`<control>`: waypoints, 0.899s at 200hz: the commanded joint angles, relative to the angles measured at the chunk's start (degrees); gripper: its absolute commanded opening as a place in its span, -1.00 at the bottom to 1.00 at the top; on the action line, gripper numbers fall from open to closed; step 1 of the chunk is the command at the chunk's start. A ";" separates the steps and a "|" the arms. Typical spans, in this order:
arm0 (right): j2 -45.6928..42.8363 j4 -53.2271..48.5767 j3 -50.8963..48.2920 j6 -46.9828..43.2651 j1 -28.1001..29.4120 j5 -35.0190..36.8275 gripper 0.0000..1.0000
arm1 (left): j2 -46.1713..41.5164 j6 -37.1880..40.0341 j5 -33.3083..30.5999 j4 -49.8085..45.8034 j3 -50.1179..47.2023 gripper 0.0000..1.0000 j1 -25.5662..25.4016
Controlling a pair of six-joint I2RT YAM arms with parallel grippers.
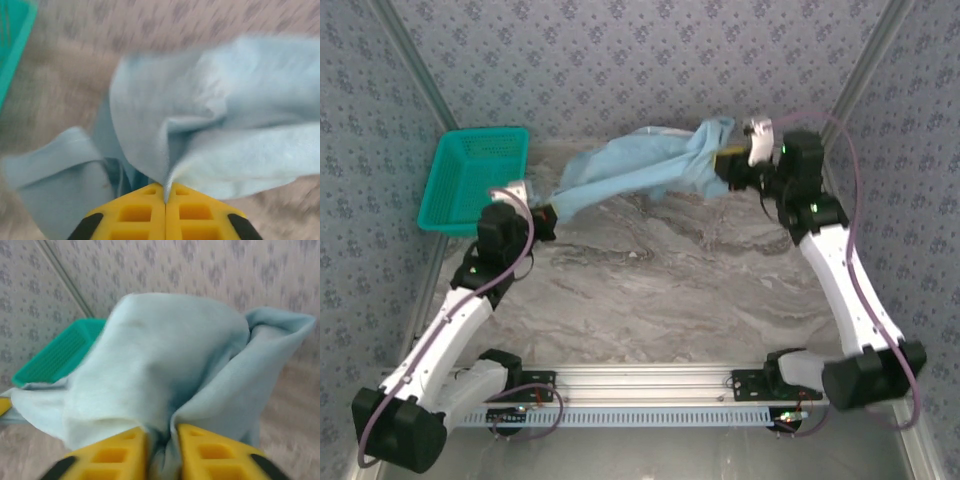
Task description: Fold the inside-out t-shirt
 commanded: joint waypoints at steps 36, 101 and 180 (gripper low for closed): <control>-12.63 -2.08 -30.66 15.73 2.87 17.17 0.11 | -5.17 -4.36 7.49 -6.36 -16.30 0.33 -0.01; 12.30 5.99 -18.38 12.14 6.82 16.63 0.42 | 22.52 2.61 7.54 2.89 4.89 0.40 -9.39; 32.65 4.91 -7.07 9.71 11.13 14.84 -0.19 | 53.01 2.40 5.89 -2.54 29.06 0.41 -15.17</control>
